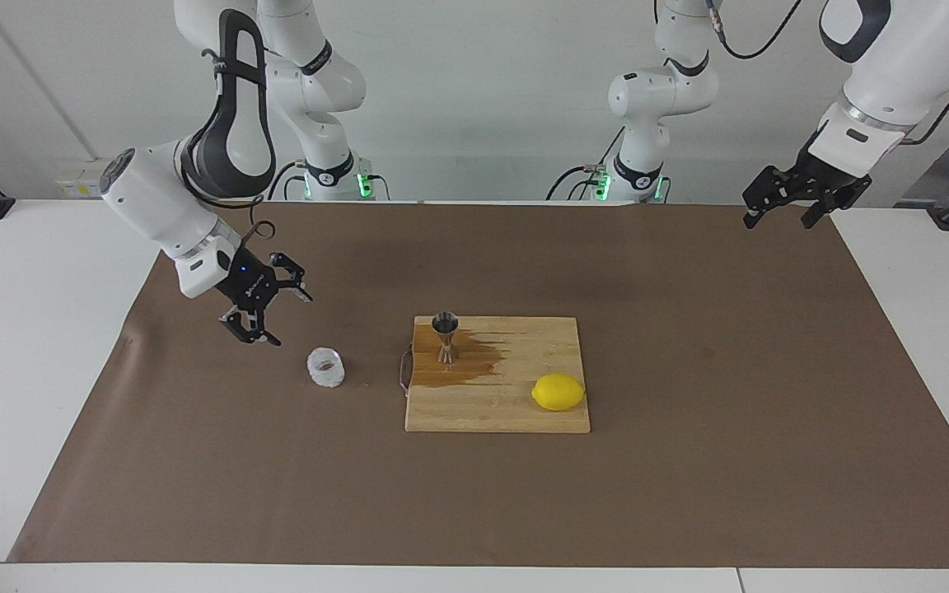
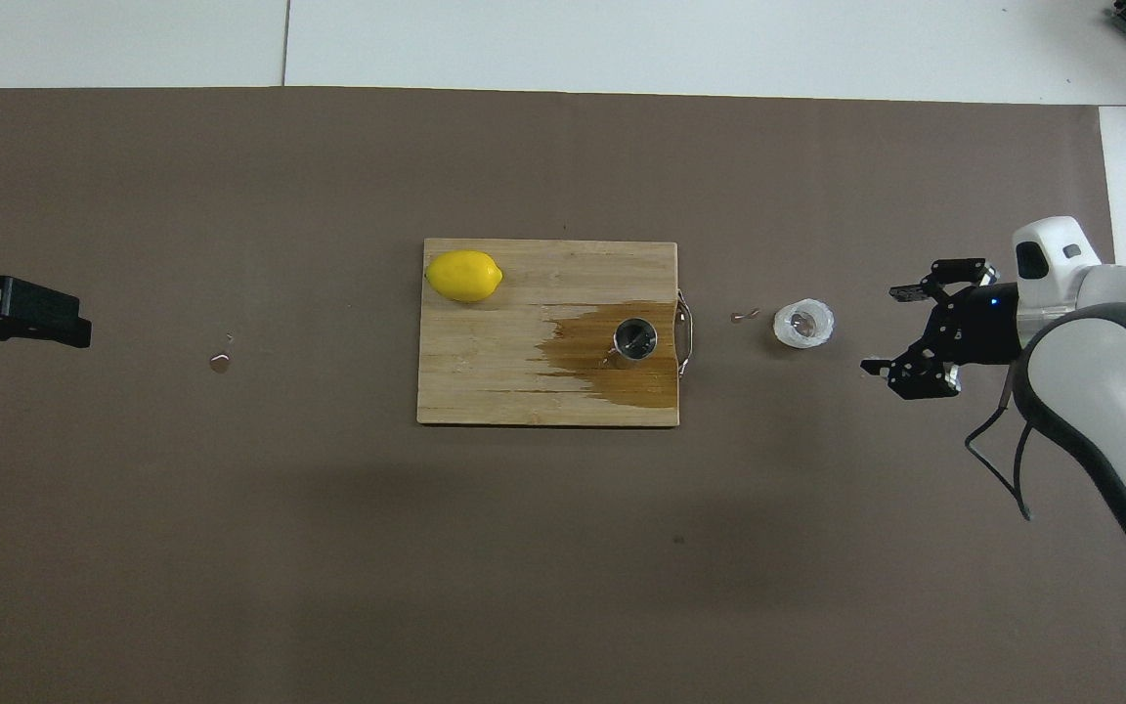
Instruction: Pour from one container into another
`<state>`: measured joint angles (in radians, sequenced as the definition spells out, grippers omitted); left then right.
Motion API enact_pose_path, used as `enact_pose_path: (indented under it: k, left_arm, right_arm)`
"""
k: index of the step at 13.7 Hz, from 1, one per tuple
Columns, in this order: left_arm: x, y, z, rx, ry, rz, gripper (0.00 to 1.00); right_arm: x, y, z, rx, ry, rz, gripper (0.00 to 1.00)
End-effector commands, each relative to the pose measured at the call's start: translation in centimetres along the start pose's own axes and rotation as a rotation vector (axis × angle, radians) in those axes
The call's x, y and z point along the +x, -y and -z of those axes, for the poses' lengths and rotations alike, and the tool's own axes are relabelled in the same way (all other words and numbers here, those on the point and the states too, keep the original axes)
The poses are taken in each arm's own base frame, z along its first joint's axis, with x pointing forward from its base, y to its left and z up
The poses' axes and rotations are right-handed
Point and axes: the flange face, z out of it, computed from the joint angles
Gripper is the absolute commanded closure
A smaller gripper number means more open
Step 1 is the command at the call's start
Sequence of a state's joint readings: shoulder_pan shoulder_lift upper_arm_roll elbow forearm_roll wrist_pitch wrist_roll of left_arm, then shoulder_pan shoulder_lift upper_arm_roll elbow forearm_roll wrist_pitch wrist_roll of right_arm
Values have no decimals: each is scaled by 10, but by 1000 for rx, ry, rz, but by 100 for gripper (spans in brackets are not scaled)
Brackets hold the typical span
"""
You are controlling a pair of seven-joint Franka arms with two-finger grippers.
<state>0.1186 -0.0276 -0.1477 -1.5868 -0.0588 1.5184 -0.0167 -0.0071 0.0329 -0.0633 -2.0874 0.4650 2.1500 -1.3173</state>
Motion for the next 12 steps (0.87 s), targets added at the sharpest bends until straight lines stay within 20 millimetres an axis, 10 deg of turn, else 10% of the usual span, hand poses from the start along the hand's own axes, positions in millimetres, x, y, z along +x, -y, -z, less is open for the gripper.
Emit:
enact_pose_path:
  k: [1,7,12]
  left_arm:
    - [-10,2,1,16,4,3,0]
    - [-10,2,1,16,4,3,0]
    - [-10,2,1,16,4,3,0]
  right_arm:
    - [2,11,30,-10,145,-220,0]
    - [15,20,69,-61,321,-686,0]
    - [58,33,155,-202,330,-1036,0]
